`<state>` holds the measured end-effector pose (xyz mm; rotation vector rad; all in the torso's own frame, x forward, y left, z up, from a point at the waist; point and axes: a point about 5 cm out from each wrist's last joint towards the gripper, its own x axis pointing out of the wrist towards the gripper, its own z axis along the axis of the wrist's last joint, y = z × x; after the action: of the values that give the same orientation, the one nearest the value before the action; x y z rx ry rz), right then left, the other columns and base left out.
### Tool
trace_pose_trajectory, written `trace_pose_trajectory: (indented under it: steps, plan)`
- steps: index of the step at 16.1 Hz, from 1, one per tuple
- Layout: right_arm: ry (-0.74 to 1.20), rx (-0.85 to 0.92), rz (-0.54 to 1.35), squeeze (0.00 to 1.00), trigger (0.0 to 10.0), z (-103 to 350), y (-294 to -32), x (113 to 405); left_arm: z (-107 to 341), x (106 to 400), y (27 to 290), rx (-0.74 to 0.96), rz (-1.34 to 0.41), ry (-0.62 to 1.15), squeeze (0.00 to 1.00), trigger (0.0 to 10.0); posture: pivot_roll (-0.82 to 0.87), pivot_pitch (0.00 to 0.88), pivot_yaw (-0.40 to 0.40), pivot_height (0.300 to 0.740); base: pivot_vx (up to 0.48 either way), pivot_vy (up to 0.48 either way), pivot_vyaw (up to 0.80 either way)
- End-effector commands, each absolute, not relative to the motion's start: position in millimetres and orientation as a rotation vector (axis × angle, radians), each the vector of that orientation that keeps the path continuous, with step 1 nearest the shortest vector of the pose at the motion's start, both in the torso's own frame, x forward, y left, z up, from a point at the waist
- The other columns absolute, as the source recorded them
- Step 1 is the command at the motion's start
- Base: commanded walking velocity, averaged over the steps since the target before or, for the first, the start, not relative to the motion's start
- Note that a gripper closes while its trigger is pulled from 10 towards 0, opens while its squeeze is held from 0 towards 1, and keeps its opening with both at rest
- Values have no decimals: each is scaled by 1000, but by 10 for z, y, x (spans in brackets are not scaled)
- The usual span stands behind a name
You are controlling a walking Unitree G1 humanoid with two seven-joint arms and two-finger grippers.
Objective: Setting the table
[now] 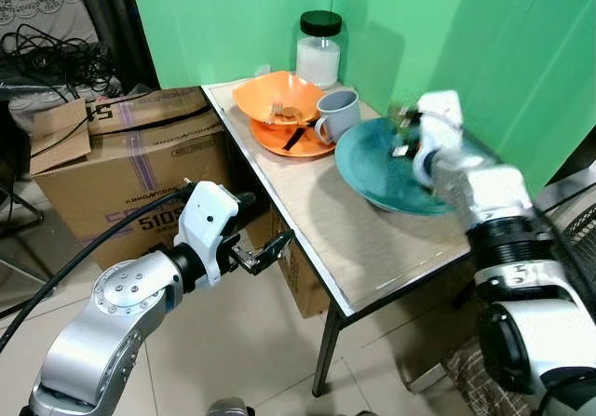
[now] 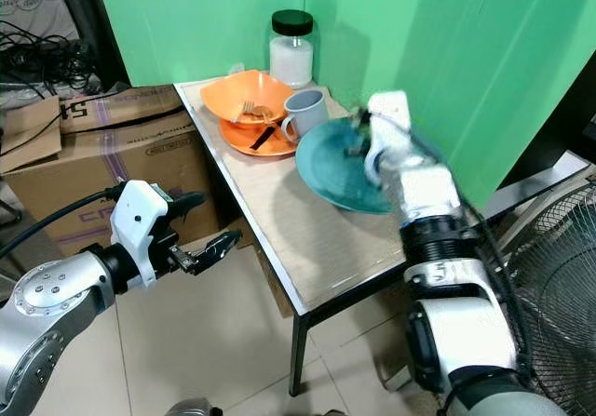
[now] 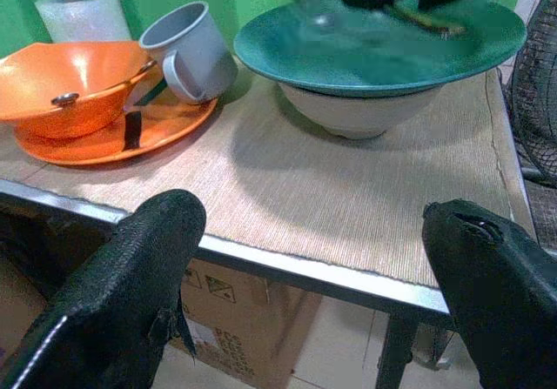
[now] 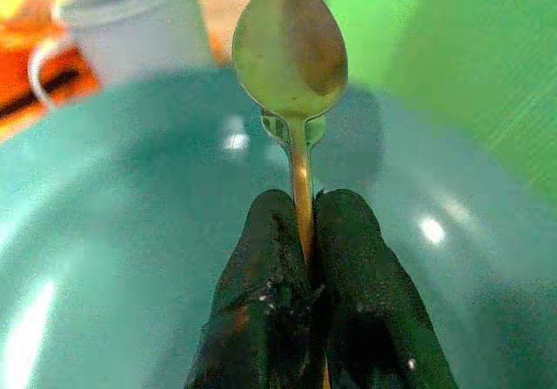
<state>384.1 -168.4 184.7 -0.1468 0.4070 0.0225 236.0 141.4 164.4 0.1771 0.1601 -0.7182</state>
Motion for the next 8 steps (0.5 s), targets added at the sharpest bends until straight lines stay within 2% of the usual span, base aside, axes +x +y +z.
trace_pose_trajectory:
  steps: [1,6,7,8]
  plan:
    - [305,-127,35,0,0,2029,-1702,3838,1645,2362,1402,189,-727,160,0,10000,199,0,-32,740,0,0,0]
    - [333,-164,64,0,0,1920,-1681,3769,1640,2376,1389,192,-732,159,0,10000,195,0,-28,740,0,0,0]
    - [358,-183,69,0,2784,1858,-1672,3752,1642,2383,1389,196,-731,158,0,10000,197,0,-29,740,0,0,0]
    - [365,-198,68,0,7882,1836,-1671,3745,1644,2384,1389,197,-730,157,0,10000,198,0,-29,740,0,0,0]
